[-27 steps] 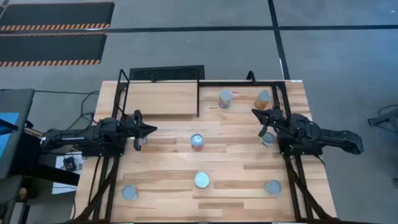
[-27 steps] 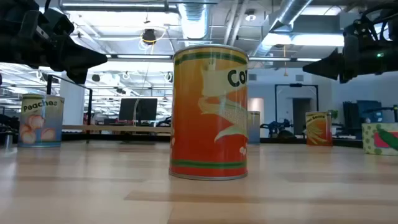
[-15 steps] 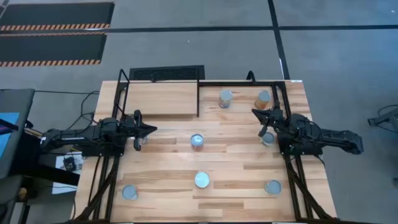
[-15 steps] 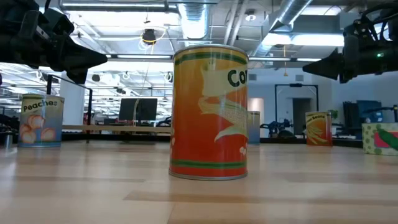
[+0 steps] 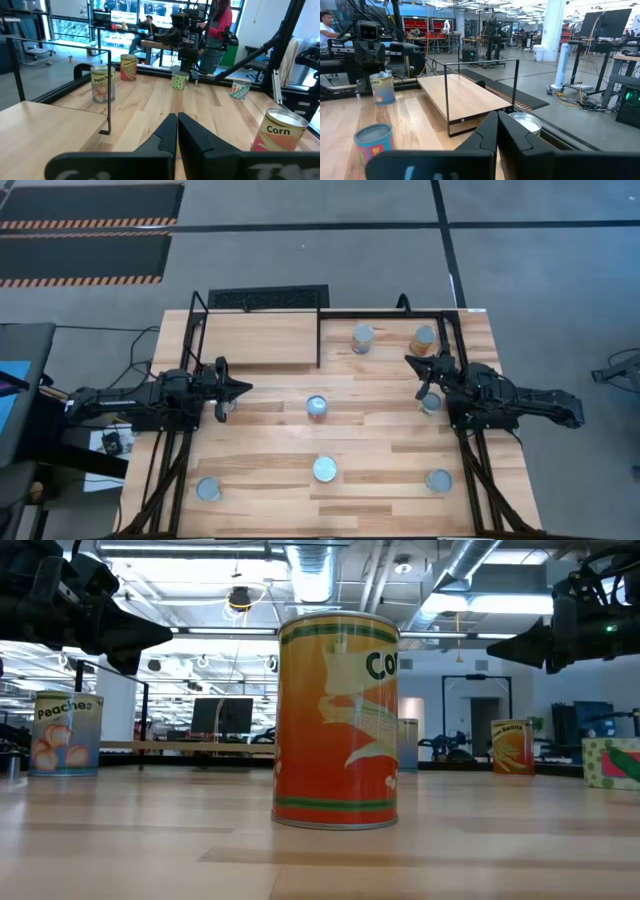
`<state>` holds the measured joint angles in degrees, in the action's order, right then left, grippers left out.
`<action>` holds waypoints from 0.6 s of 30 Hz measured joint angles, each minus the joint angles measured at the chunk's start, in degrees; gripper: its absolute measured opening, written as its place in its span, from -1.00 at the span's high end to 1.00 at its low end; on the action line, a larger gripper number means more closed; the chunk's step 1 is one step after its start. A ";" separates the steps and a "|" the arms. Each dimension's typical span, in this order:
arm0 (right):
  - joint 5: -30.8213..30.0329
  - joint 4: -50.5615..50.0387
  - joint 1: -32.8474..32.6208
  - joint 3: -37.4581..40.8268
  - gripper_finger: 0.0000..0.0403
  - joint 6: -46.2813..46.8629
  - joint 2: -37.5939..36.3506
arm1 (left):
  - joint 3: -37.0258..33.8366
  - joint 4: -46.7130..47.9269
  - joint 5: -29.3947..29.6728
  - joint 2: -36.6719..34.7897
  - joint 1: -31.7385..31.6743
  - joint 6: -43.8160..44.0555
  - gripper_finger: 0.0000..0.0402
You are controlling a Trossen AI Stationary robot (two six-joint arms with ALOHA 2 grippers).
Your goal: Pick and place cans onto a shelf
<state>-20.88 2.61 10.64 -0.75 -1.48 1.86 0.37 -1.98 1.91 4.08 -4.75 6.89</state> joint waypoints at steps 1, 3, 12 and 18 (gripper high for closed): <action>0.01 0.00 0.02 0.00 0.84 0.00 0.01 | -0.01 0.00 0.00 -0.01 0.01 -0.01 0.99; 0.01 0.00 0.01 0.00 0.84 0.00 -0.01 | 0.01 -0.01 0.00 0.00 0.01 -0.01 0.99; 0.00 0.00 0.00 0.00 0.84 0.00 0.00 | 0.01 -0.02 0.00 0.01 0.02 0.01 0.99; -0.01 0.02 0.02 0.00 0.84 -1.16 -0.01 | 0.00 -0.02 0.20 0.01 0.01 -0.69 0.99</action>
<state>-20.88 2.63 10.66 -0.75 -2.64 1.85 0.36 -2.00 2.12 4.10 -4.75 6.20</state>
